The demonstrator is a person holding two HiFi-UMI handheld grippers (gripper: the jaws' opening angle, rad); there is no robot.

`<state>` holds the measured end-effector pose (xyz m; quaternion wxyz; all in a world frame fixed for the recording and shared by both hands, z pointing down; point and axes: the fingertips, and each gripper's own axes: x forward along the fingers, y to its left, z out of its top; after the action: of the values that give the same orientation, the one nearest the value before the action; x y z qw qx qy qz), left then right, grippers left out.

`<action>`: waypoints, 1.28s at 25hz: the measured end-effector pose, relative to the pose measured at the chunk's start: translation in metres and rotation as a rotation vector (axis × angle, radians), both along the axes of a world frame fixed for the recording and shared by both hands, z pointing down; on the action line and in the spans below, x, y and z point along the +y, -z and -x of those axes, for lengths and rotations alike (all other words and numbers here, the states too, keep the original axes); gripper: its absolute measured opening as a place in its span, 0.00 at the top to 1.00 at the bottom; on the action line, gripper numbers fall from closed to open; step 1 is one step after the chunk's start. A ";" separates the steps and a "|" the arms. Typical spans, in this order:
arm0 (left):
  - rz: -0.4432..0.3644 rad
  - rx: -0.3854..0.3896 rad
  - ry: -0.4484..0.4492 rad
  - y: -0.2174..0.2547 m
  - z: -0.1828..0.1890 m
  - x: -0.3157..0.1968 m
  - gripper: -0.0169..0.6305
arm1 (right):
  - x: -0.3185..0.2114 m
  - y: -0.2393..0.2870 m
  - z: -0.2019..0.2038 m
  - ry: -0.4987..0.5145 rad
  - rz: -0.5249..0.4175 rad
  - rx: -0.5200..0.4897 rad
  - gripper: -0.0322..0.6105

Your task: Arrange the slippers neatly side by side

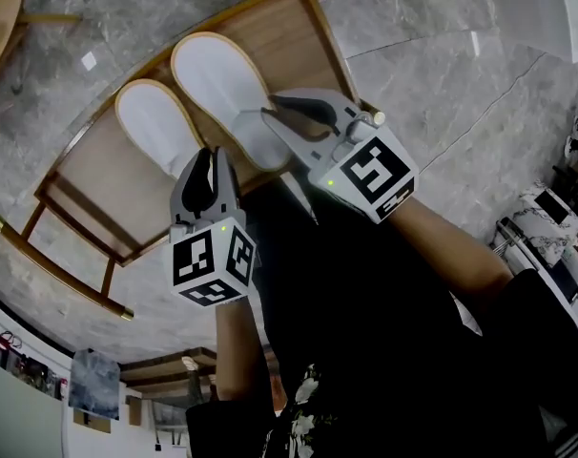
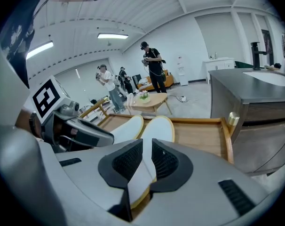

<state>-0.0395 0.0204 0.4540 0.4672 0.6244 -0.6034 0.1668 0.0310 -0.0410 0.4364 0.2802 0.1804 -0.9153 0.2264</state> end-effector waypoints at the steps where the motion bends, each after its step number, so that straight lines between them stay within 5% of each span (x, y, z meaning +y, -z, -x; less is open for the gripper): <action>1: 0.010 -0.002 0.010 -0.002 0.007 0.005 0.87 | 0.002 -0.005 0.005 0.008 0.002 0.008 0.89; 10: 0.138 0.015 -0.010 -0.046 0.039 0.054 0.87 | 0.022 -0.074 0.007 0.000 0.089 0.173 0.85; 16: 0.172 0.044 -0.047 -0.070 0.040 0.062 0.87 | 0.027 -0.079 0.017 0.016 0.036 0.210 0.88; 32: 0.127 0.067 -0.039 -0.057 0.039 0.055 0.87 | 0.035 -0.061 0.024 0.073 0.005 0.186 0.85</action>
<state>-0.0789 0.0755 0.5107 0.5224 0.6105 -0.5632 0.1926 0.0072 -0.0064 0.4972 0.3724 0.1664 -0.8908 0.2004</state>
